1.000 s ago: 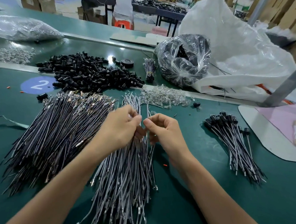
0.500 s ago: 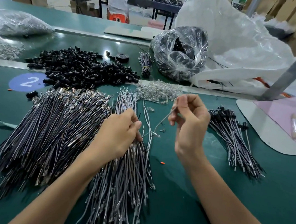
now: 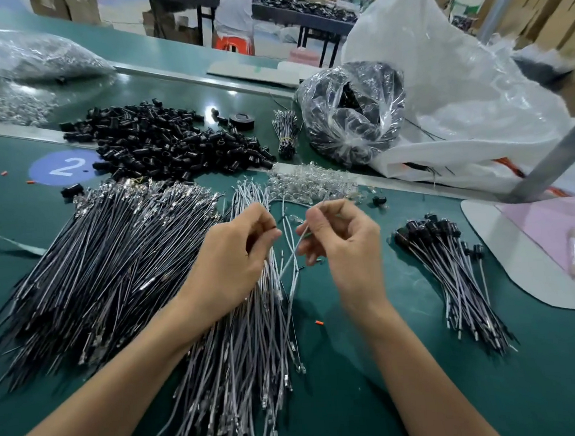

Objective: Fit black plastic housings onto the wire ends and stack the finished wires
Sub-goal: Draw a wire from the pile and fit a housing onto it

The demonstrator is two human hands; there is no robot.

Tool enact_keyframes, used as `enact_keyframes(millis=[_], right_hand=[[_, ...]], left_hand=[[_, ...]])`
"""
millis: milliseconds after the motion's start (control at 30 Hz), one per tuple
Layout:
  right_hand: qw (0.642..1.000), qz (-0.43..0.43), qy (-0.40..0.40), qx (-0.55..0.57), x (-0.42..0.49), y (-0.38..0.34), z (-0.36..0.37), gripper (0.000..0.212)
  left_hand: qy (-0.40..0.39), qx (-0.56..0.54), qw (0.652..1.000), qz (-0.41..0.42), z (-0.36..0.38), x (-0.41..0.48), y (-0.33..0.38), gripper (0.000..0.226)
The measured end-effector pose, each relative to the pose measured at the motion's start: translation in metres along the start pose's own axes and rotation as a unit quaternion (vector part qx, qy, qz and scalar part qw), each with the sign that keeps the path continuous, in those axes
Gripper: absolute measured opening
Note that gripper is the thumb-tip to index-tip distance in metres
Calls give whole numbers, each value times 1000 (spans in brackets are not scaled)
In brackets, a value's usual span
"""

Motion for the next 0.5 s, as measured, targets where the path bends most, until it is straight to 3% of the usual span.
enact_keyframes(millis=[167,300,400,500], right_hand=[[988,67,-126,61,-11,10,32,9],[976,88,-179,84,-22,12,49,11],[983,71,-153,68,-17,9,42,12],[996,49,-52,44,-5,7,13,12]], left_hand=[[69,-42,996,40,-13,-5,10,10],[84,-58,994,35,-13,-5,9,11],[56,-61,997,10,-9,0,3,12],[5,-65,997,-27,-1,3,-6,15]])
Point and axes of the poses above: each hand's wrist, its own x-axis towards the middle knuckle, its own z-axis out of the palm, y = z × x, the point moved 9 cm from there along x, towards the middle knuckle, and after that the axes turned 15 degrees about -z, right-handed, at the moved point
